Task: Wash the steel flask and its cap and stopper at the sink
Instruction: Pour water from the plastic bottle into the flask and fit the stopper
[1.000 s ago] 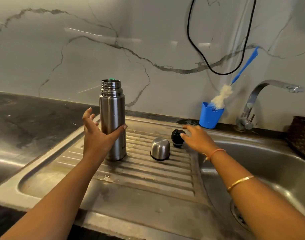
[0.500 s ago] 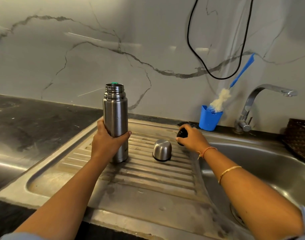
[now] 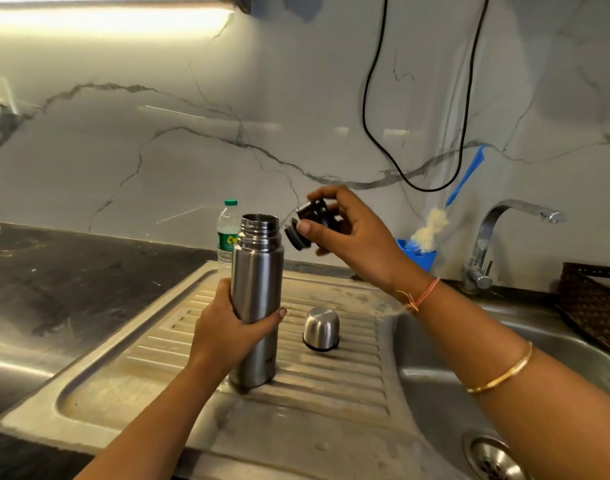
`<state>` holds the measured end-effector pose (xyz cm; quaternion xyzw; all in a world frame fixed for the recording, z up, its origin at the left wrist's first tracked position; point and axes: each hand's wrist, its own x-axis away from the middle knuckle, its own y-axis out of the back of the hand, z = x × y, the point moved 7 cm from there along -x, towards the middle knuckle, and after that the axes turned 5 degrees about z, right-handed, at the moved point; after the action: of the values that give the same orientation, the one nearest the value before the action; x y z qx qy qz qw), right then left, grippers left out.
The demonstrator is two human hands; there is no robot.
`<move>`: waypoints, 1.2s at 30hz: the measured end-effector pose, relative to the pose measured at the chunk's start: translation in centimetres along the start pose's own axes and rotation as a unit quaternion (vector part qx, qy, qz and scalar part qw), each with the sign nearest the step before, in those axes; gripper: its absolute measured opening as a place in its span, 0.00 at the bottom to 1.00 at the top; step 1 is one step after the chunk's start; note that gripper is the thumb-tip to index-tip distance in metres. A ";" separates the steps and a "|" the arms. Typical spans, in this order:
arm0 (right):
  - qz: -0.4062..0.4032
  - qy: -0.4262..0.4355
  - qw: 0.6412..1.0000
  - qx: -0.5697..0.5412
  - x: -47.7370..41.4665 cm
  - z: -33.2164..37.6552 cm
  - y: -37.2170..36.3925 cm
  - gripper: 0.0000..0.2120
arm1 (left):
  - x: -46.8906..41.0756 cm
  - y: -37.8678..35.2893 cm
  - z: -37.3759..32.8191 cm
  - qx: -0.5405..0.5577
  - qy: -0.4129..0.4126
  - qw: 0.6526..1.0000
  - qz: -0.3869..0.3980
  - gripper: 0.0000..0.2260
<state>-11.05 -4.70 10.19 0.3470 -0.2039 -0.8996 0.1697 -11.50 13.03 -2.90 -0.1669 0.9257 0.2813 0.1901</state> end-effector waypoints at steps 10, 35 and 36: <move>0.080 0.052 0.985 0.145 -5.1 4.2 -2.0 0.23 | -0.4 -0.4 -0.1 0.017 -0.035 0.999 0.022 0.30; 0.140 0.269 0.756 0.580 -6.6 4.6 -7.5 0.25 | -0.8 -0.8 0.0 0.053 -0.056 0.997 0.023 0.28; 0.125 0.204 0.768 0.595 -6.7 4.1 -7.2 0.25 | -0.7 -0.6 -0.2 0.032 -0.060 0.998 0.009 0.29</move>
<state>-10.35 5.52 13.19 0.5257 -0.6999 -0.4771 0.0778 -10.66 12.60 -2.73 -0.1355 0.9226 0.2627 0.2479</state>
